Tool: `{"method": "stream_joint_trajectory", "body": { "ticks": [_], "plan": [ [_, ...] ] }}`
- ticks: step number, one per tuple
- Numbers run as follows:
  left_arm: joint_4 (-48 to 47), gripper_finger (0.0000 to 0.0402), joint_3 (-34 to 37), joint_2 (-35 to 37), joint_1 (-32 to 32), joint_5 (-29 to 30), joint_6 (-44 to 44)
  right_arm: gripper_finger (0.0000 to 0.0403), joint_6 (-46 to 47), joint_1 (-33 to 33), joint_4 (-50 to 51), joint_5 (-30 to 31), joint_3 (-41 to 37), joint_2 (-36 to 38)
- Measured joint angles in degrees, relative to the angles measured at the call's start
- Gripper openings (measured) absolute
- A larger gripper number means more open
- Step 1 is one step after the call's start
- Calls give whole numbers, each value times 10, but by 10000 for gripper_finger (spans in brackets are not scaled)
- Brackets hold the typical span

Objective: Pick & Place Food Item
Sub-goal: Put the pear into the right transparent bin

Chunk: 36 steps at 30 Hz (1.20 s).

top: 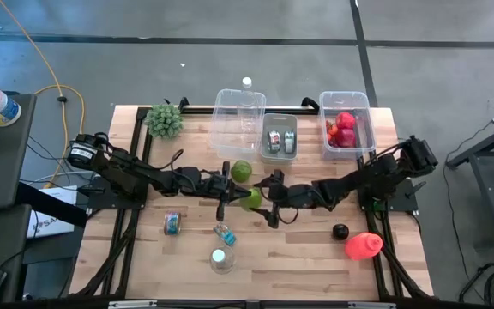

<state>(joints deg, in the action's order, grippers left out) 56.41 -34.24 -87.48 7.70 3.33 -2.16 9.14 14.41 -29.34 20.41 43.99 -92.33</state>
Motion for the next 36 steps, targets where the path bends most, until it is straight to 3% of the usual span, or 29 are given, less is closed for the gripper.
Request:
{"method": "stream_joint_trajectory", "body": {
  "ticks": [5,11,20,25,36],
  "plan": [
    [15,1,0,0,0,0,8,368,1,-16,-1,-67,0,0],
    [28,1,0,0,-1,0,9,368,2,-30,-8,-76,0,-7],
    [36,1,1,-1,-1,-2,9,368,-7,-44,-58,-147,0,-28],
    [30,1,1,-1,-1,-2,9,367,-15,-44,-66,-141,1,-41],
    [33,1,1,-1,-1,-7,9,268,-15,-43,-69,-148,1,-40]
  ]
}}
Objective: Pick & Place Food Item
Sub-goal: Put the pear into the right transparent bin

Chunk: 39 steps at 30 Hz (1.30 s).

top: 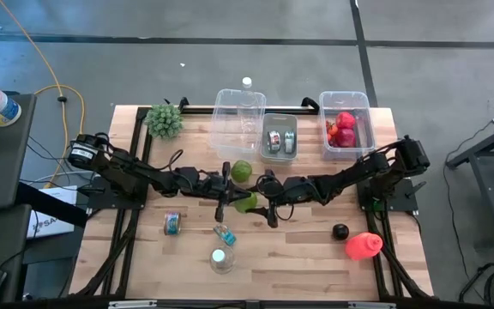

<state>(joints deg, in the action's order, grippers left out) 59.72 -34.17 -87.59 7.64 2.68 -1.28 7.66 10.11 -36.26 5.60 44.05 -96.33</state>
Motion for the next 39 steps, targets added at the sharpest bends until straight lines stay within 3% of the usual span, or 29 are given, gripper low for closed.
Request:
{"method": "stream_joint_trajectory", "body": {
  "ticks": [8,13,21,25,29,39],
  "plan": [
    [-4,1,0,0,0,1,5,268,10,0,1,-1,0,0],
    [-7,9,0,0,1,7,55,265,11,0,2,-10,0,0],
    [3,102,-2,2,27,17,109,265,11,0,18,-6,-1,-1],
    [14,152,-2,2,42,65,109,267,19,3,50,35,-1,-1],
    [16,176,-2,2,54,104,109,267,48,14,119,90,-1,8],
    [7,177,-1,2,89,60,136,269,78,71,237,270,-1,84]
  ]
}}
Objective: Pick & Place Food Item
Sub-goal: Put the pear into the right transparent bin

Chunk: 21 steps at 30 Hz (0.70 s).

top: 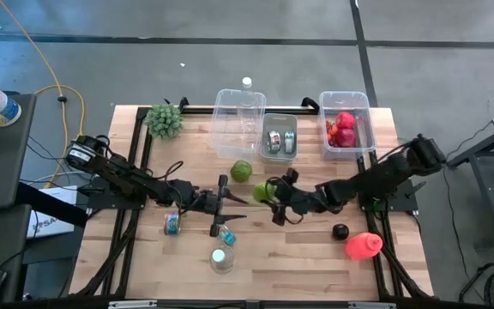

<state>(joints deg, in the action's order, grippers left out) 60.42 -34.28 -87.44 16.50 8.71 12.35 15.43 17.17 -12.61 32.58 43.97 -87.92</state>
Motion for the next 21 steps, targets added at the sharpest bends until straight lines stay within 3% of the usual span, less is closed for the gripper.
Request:
{"method": "stream_joint_trajectory", "body": {
  "ticks": [5,11,15,21],
  "plan": [
    [-29,177,0,0,8,0,-29,268,48,42,122,133,0,69],
    [-53,176,0,4,-3,-9,-129,269,131,97,288,293,0,168],
    [-71,176,1,36,-11,-4,-133,267,196,117,391,384,0,233],
    [-181,176,0,108,-30,21,-183,276,285,115,507,488,0,305]
  ]
}}
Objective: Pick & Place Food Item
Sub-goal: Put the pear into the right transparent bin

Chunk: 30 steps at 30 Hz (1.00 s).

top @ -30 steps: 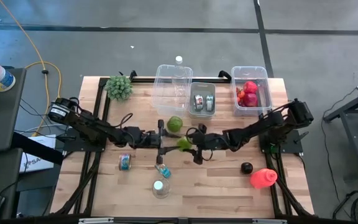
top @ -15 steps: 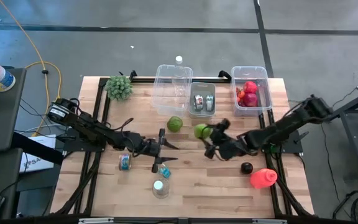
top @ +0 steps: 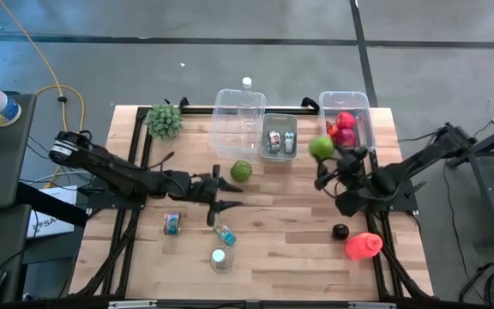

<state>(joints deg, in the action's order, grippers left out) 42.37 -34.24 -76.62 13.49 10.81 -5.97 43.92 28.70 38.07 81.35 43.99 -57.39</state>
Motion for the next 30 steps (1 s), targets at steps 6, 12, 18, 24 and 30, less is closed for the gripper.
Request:
{"method": "stream_joint_trajectory", "body": {
  "ticks": [6,12,18,24,30],
  "plan": [
    [-102,176,0,55,-9,0,-47,273,72,-62,114,35,0,63],
    [-124,176,0,61,-10,0,-48,276,113,-173,196,17,0,105],
    [-125,176,0,61,-10,0,-47,284,132,-291,247,-100,0,114],
    [-124,176,0,61,-10,0,-44,320,133,-352,276,-145,0,106],
    [-124,176,0,61,-10,0,-44,346,131,-390,273,-134,0,95]
  ]
}}
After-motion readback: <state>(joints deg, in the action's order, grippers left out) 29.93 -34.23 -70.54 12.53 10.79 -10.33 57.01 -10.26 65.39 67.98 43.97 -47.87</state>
